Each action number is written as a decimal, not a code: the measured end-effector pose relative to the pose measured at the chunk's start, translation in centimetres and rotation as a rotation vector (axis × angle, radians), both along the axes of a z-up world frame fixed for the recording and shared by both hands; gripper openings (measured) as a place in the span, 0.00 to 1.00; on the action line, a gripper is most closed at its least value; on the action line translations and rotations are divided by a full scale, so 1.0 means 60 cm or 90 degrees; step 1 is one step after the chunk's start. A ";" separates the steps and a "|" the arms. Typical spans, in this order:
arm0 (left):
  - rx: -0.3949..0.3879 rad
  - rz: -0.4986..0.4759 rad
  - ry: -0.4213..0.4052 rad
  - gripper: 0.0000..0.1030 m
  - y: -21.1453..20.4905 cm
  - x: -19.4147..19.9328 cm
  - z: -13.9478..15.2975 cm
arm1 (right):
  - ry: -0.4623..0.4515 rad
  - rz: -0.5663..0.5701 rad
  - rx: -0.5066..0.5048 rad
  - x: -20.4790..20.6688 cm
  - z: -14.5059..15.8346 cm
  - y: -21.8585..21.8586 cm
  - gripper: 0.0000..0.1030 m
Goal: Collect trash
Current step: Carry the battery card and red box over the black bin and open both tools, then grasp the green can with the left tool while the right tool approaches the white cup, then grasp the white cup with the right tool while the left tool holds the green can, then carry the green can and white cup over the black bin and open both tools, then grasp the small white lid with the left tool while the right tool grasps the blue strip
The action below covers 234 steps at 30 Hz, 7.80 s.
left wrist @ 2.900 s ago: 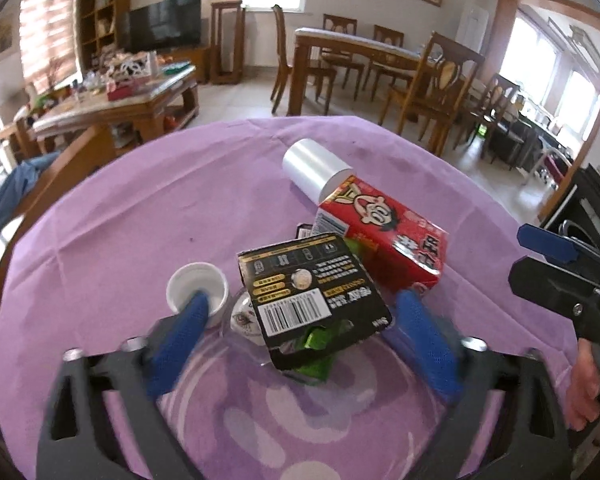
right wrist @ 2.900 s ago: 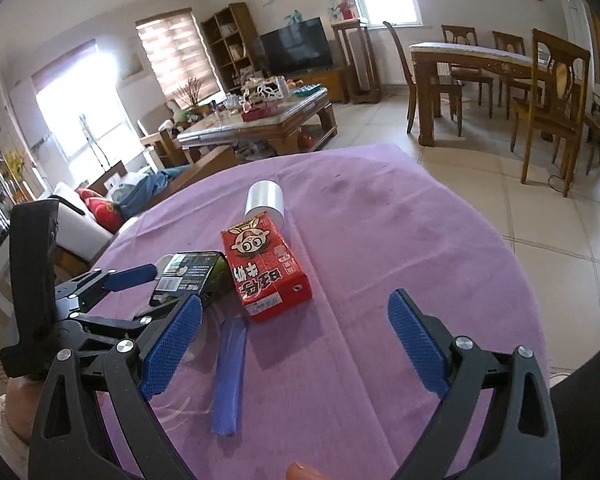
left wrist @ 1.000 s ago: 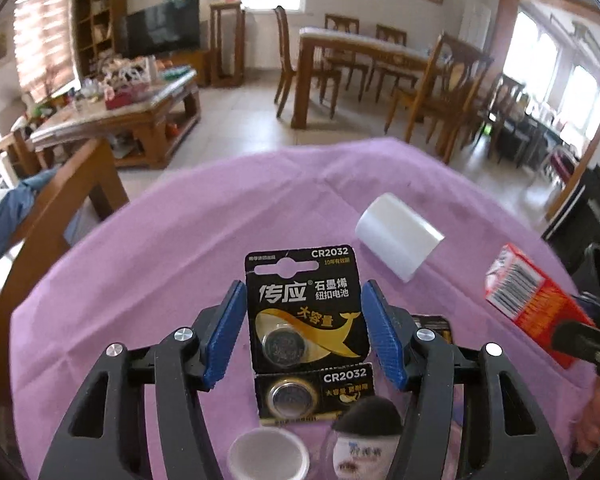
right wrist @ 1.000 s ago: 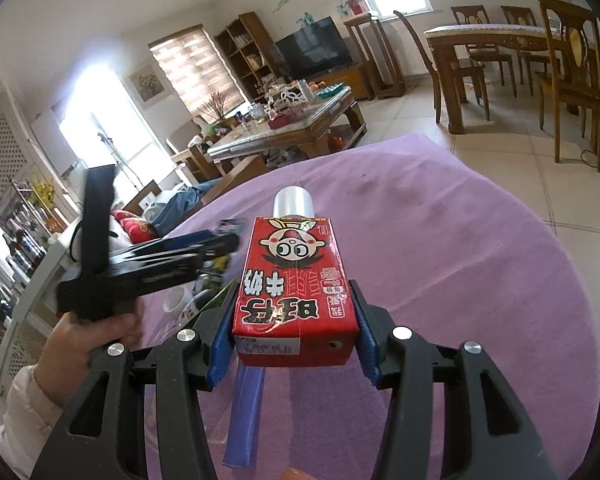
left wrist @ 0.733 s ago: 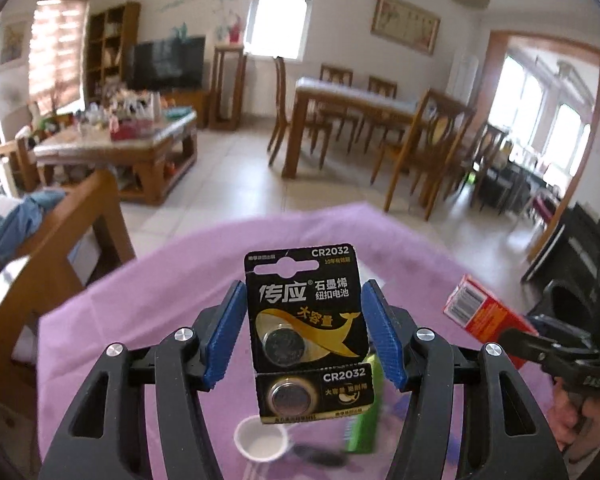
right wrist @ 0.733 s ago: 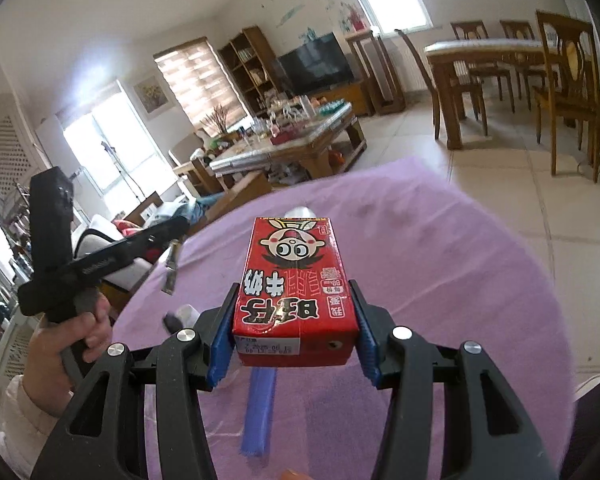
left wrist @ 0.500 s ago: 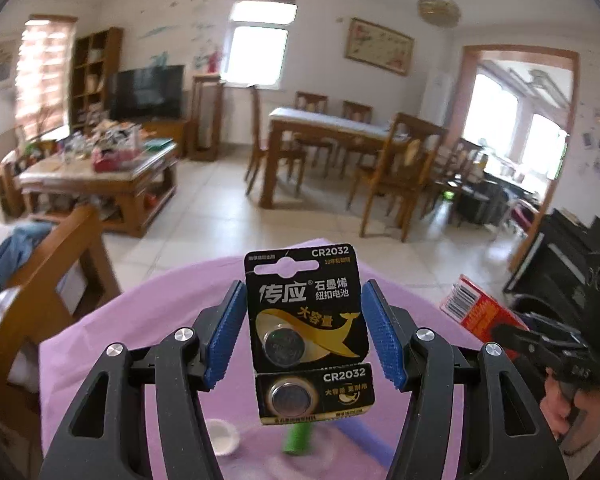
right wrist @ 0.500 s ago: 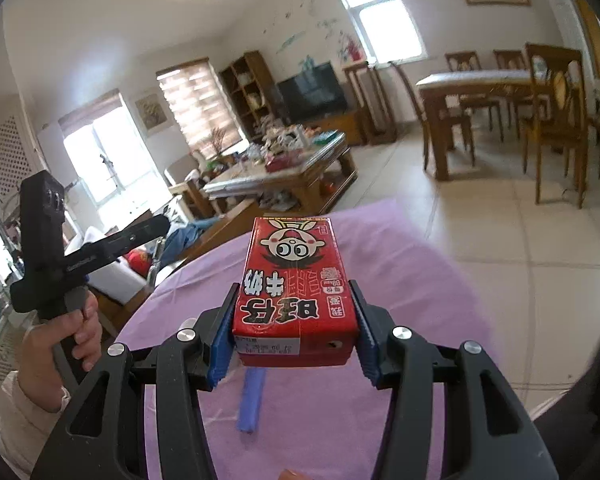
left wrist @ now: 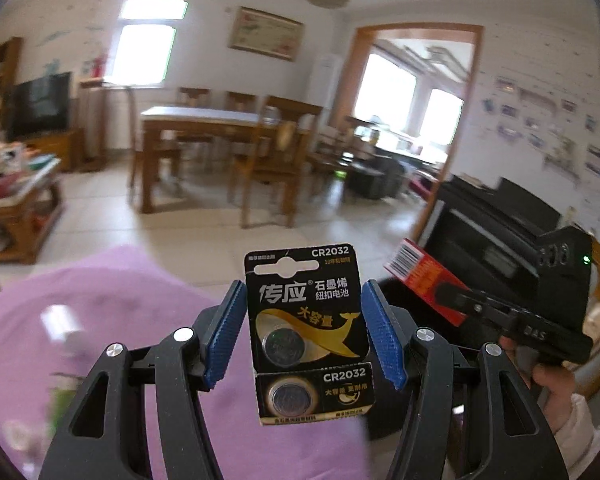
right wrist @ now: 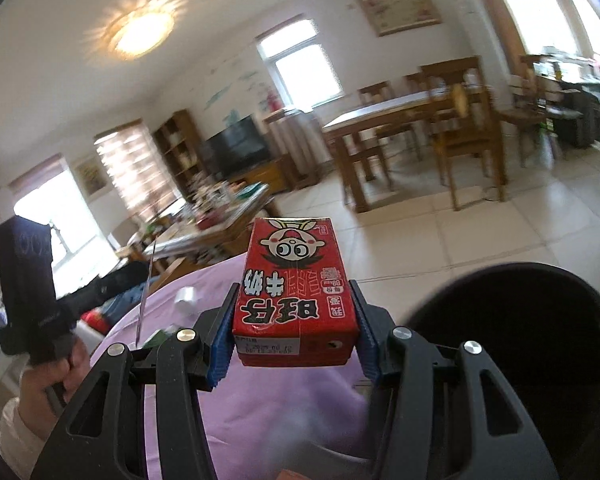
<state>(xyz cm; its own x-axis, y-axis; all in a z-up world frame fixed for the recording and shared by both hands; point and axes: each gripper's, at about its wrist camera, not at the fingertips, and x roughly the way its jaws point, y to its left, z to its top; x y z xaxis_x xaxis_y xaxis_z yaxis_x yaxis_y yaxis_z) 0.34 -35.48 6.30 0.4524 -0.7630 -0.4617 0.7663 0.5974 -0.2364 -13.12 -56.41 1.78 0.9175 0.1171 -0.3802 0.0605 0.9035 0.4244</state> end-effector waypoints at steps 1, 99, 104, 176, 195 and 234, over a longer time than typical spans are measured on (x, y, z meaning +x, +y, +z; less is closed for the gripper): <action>-0.004 -0.016 0.006 0.57 -0.025 -0.008 -0.008 | 0.001 -0.013 0.004 -0.010 -0.005 -0.014 0.49; 0.093 0.248 0.146 0.21 0.366 0.168 -0.184 | 0.251 0.277 -0.215 0.446 -0.108 0.453 0.38; 0.053 0.236 0.130 0.21 0.372 0.163 -0.174 | 0.199 0.261 -0.158 0.381 -0.062 0.409 0.38; 0.150 -0.161 -0.061 0.94 -0.328 -0.164 -0.157 | 0.083 -0.182 0.071 -0.123 -0.117 -0.169 0.76; 0.089 0.078 0.009 0.94 0.072 -0.043 -0.116 | 0.116 -0.039 -0.034 -0.006 -0.057 0.057 0.76; 0.167 0.288 0.146 0.36 0.429 0.170 -0.186 | 0.273 0.313 -0.197 0.192 -0.122 0.469 0.14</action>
